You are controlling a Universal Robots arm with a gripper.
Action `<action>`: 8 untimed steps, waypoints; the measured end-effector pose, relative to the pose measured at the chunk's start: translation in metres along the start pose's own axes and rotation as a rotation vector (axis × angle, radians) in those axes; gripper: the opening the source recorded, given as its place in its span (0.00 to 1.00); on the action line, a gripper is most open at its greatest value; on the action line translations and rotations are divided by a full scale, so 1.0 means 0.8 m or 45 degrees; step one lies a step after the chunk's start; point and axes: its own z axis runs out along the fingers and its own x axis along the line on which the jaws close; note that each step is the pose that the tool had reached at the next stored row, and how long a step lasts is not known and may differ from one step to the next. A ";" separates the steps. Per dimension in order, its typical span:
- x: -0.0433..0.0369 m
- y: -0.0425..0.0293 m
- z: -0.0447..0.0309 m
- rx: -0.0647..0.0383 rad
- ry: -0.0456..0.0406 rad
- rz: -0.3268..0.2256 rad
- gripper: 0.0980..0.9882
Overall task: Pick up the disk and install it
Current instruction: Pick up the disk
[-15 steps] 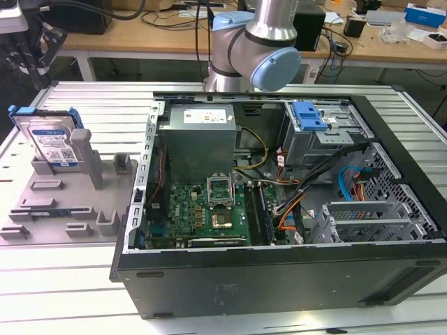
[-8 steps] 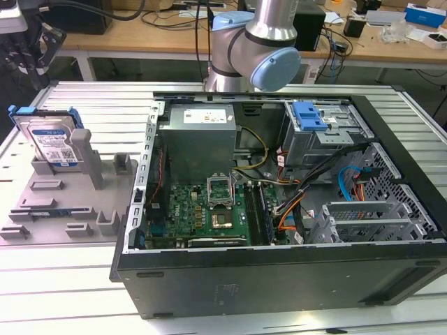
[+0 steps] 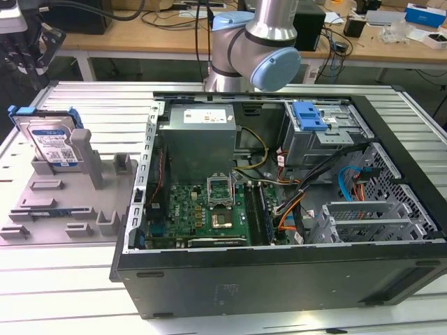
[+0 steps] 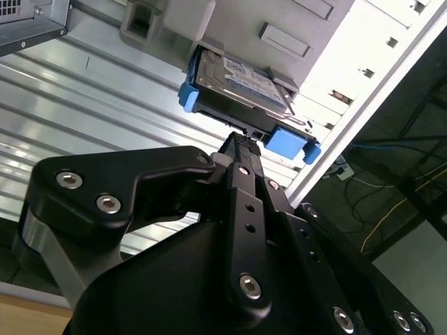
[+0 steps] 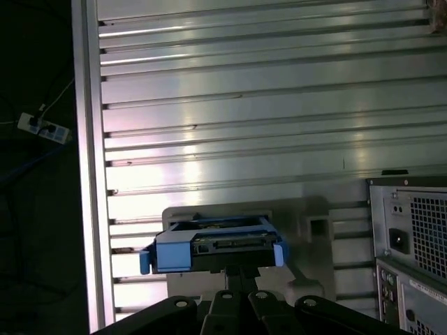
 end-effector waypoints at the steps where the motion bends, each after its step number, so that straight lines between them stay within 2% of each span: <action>1: 0.000 0.0000 0.0001 0.001 0.001 -0.022 0.01; 2: 0.000 0.0000 0.0004 0.004 0.004 -0.095 0.01; 8: 0.000 -0.0001 0.0015 0.012 0.010 -0.268 0.01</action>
